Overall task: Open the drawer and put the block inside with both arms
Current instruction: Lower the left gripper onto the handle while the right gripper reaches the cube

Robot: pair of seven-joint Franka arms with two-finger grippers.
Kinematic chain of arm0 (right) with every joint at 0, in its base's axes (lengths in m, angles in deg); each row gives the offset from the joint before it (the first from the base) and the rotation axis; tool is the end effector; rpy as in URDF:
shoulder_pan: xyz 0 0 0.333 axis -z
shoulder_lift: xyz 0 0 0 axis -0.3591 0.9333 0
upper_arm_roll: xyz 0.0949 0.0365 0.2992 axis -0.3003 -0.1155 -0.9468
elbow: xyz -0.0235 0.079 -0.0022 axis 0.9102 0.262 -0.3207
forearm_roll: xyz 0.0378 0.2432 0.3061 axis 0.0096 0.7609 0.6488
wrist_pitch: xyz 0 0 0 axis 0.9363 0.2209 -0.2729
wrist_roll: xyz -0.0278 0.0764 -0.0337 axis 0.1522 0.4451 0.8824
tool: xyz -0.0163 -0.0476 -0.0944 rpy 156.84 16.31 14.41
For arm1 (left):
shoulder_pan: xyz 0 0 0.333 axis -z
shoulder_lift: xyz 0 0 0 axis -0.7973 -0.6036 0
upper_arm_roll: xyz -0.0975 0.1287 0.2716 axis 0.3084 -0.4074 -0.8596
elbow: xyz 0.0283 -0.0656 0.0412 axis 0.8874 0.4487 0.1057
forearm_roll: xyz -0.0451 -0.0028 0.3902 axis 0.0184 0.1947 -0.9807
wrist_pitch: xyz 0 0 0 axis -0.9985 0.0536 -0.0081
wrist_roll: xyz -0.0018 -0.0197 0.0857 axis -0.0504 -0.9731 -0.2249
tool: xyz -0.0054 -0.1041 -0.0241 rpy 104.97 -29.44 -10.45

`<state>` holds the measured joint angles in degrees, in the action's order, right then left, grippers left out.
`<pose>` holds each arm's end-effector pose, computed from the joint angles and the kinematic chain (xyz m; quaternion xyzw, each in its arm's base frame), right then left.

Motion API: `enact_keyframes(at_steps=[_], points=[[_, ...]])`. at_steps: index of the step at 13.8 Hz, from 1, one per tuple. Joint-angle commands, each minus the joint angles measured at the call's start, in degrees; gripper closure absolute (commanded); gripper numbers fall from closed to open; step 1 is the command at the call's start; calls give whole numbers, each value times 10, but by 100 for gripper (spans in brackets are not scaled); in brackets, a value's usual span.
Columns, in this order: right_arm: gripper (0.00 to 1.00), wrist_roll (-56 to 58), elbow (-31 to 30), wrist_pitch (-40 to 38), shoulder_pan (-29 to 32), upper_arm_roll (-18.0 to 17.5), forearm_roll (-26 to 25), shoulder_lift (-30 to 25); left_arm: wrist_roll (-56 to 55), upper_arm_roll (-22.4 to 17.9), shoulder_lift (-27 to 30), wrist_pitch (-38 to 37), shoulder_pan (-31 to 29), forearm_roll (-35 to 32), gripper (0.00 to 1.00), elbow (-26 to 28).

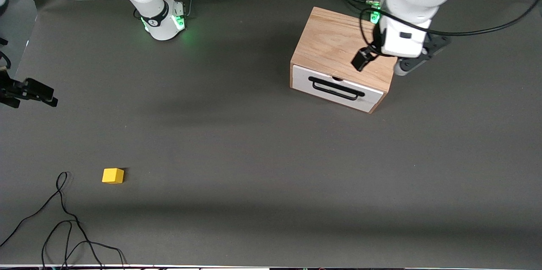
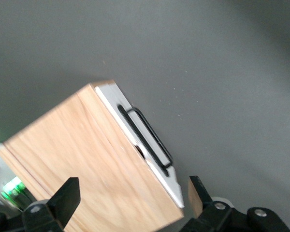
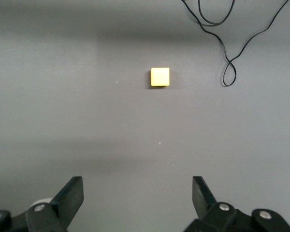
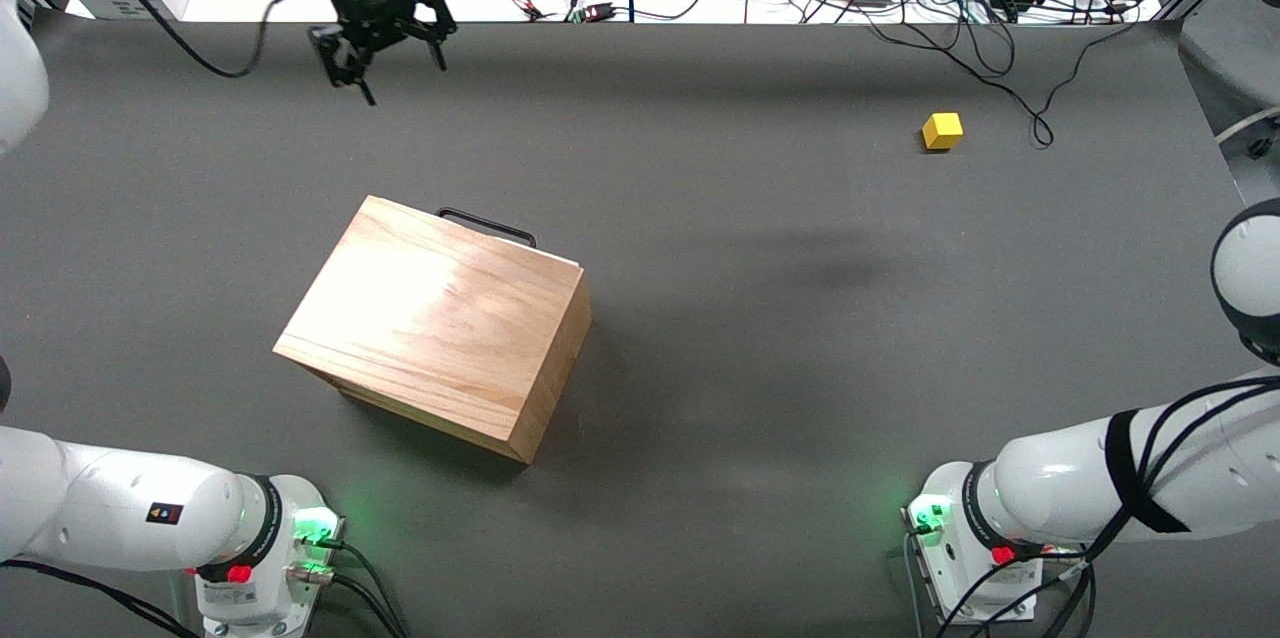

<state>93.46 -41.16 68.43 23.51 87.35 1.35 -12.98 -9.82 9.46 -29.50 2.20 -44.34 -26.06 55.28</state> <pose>0.5874 -0.0501 0.6012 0.9997 0.0020 0.0019 0.0244 0.4684 -0.2814 0.5954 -0.9380 -0.3437 0.0446 0.0009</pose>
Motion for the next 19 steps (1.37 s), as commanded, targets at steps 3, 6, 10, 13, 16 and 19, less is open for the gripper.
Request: enact_keyframes(at_steps=[3,6,10,13,16,19], points=[[0,-3,9,82,3,3,-7,83,-171,-6,-29,13,53,11,0,-6],[0,-2,7,154,31,5,10,136,-216,-4,-39,14,72,3,0,-2],[0,-3,5,230,46,4,31,205,-222,-4,-61,42,73,-7,0,14],[0,-1,6,261,47,5,67,243,-222,-4,-79,87,74,-10,0,45],[0,-1,5,292,47,4,68,285,-222,-4,-126,109,74,-41,0,50],[0,-1,5,299,47,4,68,313,-222,-4,-157,126,74,-57,0,51]])
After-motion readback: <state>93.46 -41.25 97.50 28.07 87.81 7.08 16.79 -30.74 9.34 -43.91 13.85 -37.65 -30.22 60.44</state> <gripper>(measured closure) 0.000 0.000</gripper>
